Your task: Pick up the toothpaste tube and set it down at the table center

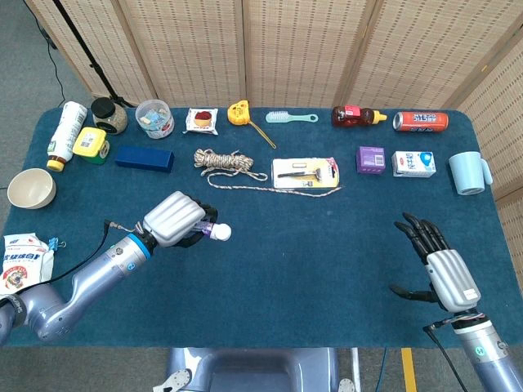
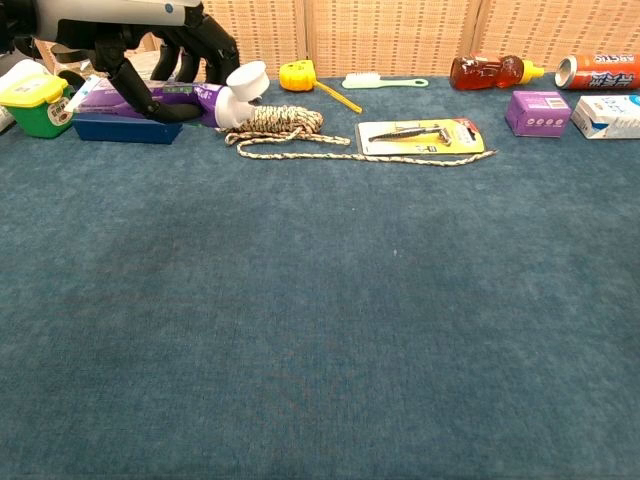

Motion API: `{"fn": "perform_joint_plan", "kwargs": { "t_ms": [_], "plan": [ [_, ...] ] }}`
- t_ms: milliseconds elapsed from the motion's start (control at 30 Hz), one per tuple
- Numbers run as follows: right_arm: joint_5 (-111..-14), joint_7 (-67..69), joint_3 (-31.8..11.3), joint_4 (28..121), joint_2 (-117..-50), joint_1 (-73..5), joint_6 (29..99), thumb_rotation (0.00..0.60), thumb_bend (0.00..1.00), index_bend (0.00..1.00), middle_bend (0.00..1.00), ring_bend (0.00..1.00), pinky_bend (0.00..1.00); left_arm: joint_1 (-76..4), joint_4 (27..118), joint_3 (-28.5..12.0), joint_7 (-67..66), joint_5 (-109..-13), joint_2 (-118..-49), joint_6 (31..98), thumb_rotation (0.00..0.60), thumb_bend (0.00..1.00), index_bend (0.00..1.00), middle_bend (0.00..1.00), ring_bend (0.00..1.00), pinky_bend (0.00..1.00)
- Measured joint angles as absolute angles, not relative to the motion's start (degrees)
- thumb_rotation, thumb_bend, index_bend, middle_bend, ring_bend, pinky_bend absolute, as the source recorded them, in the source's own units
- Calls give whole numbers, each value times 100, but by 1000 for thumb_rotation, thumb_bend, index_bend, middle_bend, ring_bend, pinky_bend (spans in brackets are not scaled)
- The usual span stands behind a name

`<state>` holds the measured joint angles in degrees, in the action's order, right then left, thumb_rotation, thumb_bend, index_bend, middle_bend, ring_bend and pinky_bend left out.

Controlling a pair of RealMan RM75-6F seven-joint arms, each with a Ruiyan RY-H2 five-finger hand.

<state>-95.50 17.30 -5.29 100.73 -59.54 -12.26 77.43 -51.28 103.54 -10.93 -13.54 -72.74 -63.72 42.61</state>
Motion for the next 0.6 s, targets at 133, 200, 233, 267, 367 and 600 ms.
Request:
{"fn": "perform_joint_plan", "kwargs": {
  "t_ms": [133,200,233,267,367,600],
  "plan": [
    [-9724,1937,-487,9984,-6028,-1459,7558,600,0,82,0,0,0,-5340,10417,-1127,-1637,-7083,-6377,4123,600,1000,625,517,578,628],
    [-9803,2030,-468,9927,-6074,-1567,7506,600,0,90,0,0,0,-5461,10446,-1141,-1814,-6924,-6381,4068,600,1000,624,517,578,628],
    [-9822,2051,-461,9907,-6087,-1602,7489,600,0,96,0,0,0,-5506,10458,-1148,-1888,-6851,-6384,4053,600,1000,623,517,578,628],
    [-9845,2070,-453,9899,-6103,-1650,7461,600,0,99,0,0,0,-5549,10471,-1156,-1951,-6771,-6387,4041,600,1000,623,517,578,628],
    [-9884,2088,-431,9881,-6144,-1768,7376,600,0,107,0,0,0,-5689,10517,-1180,-2053,-6461,-6392,3986,600,1000,624,517,577,628],
    [-9922,2105,-423,9806,-6306,-2027,7235,600,0,112,0,0,0,-6109,10533,-1165,-2338,-5819,-6443,3840,600,1000,624,517,577,628]
  ]
}}
